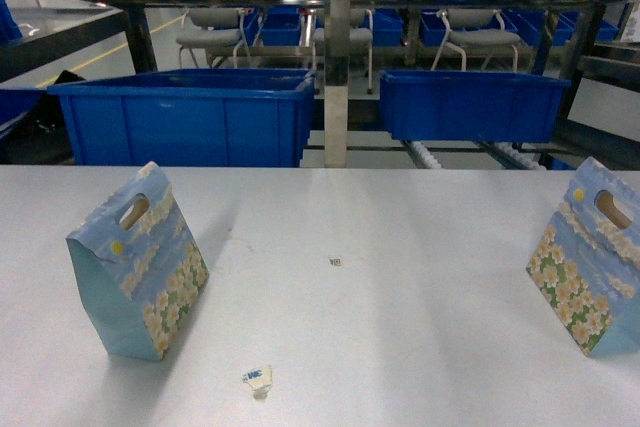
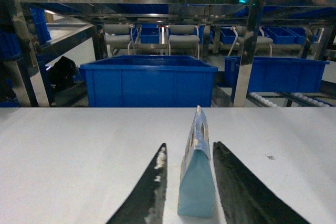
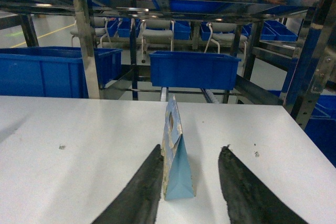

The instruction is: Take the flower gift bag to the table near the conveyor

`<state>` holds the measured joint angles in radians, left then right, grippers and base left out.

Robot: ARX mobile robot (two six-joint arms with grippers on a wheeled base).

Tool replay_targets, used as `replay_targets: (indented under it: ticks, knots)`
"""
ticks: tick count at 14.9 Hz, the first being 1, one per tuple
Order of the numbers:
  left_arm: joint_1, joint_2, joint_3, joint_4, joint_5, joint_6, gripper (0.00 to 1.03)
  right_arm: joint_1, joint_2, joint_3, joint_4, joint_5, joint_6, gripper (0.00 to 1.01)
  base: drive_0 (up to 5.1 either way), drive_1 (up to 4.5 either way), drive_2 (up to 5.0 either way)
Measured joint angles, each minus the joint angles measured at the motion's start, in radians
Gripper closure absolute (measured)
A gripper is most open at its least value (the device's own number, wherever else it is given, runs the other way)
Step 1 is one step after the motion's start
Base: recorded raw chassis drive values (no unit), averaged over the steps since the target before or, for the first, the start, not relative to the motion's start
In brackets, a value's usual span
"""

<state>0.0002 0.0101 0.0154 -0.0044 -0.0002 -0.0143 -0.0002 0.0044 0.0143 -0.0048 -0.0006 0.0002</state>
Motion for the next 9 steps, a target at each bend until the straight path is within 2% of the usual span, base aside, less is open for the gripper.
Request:
replay_targets:
  ticks: [5,6,9]
  knots:
    - [0.0,0.0,0.0,0.0,0.0,0.0,0.13,0.0,0.0,0.0,0.0,0.0,0.0,0.07,0.0,0.0,0.0]
    - [0.0,0.0,0.0,0.0,0.0,0.001,0.03,0.0,0.0,0.0,0.0,0.0,0.0,0.02,0.0,0.0,0.0]
    - [0.0,0.0,0.0,0.0,0.0,0.001,0.05,0.0,0.0,0.0,0.0,0.0,0.0,0.03,0.0,0.0,0.0]
